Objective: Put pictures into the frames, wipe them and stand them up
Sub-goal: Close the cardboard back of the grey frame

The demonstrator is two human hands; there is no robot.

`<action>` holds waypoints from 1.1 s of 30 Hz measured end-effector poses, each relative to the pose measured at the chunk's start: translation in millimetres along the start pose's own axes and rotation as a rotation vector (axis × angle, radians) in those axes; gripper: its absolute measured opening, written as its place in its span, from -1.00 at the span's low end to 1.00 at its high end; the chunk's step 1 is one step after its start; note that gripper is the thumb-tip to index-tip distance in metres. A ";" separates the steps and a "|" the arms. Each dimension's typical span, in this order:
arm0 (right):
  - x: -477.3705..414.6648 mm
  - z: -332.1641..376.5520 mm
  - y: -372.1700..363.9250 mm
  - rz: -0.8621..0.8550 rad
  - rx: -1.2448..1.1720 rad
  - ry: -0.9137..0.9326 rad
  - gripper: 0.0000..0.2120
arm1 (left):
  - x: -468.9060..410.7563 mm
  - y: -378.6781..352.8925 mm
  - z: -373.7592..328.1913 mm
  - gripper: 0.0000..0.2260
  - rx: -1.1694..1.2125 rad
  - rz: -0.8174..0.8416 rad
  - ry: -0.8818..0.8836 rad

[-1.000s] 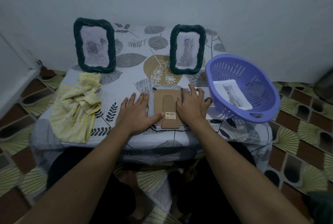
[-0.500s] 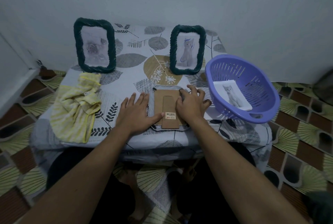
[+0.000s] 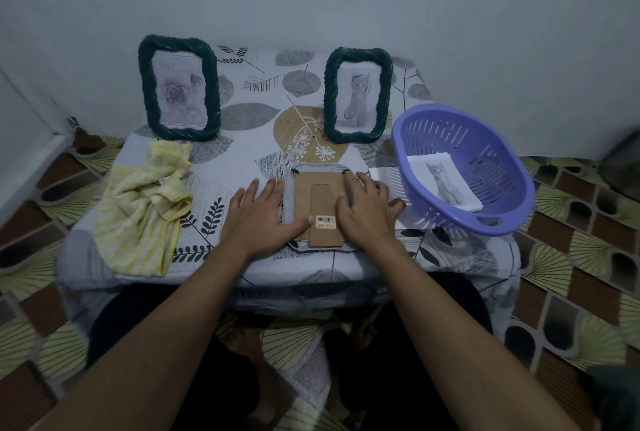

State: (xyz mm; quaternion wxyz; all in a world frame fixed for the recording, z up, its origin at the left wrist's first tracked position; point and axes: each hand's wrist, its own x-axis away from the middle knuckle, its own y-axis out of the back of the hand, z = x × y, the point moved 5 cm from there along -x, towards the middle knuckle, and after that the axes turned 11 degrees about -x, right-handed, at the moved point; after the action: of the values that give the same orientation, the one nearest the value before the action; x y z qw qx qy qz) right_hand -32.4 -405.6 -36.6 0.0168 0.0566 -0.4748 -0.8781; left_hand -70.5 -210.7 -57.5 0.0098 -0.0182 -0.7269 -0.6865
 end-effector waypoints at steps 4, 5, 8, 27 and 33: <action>7.5 3.0 -11.1 0.098 0.037 0.082 -0.52 | 0.1 0.3 0.0 0.03 0.001 -0.009 0.005; 7.9 2.7 -12.6 0.113 0.045 0.082 -0.51 | 0.0 0.4 0.2 0.03 0.006 -0.011 0.008; 7.2 2.4 -12.8 0.125 0.060 0.076 -0.51 | -1.7 0.5 1.6 0.02 0.061 -0.025 0.015; 9.4 3.3 -14.1 0.095 0.079 0.068 -0.52 | 14.1 14.0 11.7 -0.17 0.185 -0.007 -0.286; 8.9 2.8 -14.5 0.086 0.078 0.069 -0.53 | 14.6 27.8 0.4 -0.48 0.103 0.086 -0.303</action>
State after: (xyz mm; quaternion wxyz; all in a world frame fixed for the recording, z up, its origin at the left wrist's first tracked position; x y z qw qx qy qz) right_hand -41.3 -396.0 -47.9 0.0687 0.0667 -0.5100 -0.8548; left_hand -83.9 -208.5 -29.2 -0.0697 -0.1524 -0.7526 -0.6368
